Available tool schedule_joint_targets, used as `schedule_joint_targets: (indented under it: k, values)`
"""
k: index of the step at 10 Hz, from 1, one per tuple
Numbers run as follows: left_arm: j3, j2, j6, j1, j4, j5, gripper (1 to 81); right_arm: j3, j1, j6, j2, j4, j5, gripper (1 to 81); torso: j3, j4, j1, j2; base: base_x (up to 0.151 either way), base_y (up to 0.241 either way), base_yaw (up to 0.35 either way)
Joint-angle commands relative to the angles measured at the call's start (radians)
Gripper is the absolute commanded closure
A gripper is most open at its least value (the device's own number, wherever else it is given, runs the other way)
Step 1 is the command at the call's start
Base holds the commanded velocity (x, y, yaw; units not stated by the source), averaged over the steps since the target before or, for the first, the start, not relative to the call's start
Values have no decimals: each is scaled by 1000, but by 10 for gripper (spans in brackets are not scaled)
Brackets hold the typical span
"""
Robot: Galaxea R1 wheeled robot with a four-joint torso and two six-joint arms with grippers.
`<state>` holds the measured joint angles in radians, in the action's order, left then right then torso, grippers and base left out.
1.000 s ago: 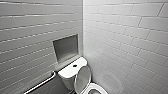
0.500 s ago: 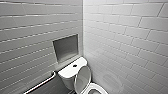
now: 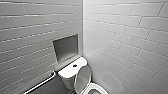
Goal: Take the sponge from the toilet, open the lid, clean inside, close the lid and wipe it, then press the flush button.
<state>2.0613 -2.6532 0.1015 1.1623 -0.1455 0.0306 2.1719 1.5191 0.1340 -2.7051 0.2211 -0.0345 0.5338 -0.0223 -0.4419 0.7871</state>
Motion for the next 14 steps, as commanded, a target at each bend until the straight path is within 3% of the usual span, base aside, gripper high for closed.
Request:
schedule_joint_targets:
  k: [1,4,5,7,8,9,10,14]
  values:
    - [-76,42,-2,-222,133,78,10,-89,-12,-4,74,8,-51,811,0,0,0,0,0,0,0]
    - [-67,39,-2,-351,277,92,10,-106,-12,-4,88,7,-50,811,0,0,0,-1,0,0,0]
    - [-58,39,-2,-394,322,92,10,-107,-10,-4,89,7,-48,811,70,0,0,-1,0,0,0]
    - [-55,38,-2,-450,359,92,10,-107,-10,-4,89,6,-48,811,86,0,0,-2,0,0,0]
    - [-49,38,-2,-482,377,94,10,-109,-12,-4,89,4,-48,811,116,0,0,-2,0,0,0]
    - [-16,28,-2,-512,408,92,10,-109,-10,-4,91,3,-50,811,67,0,0,-2,0,0,0]
    - [30,18,-2,-539,448,92,10,-109,-12,-2,89,3,-50,811,91,0,0,-2,0,0,0]
    - [103,2,-2,-646,546,92,10,-106,-7,-4,94,6,-50,811,104,0,-1,-3,0,0,0]
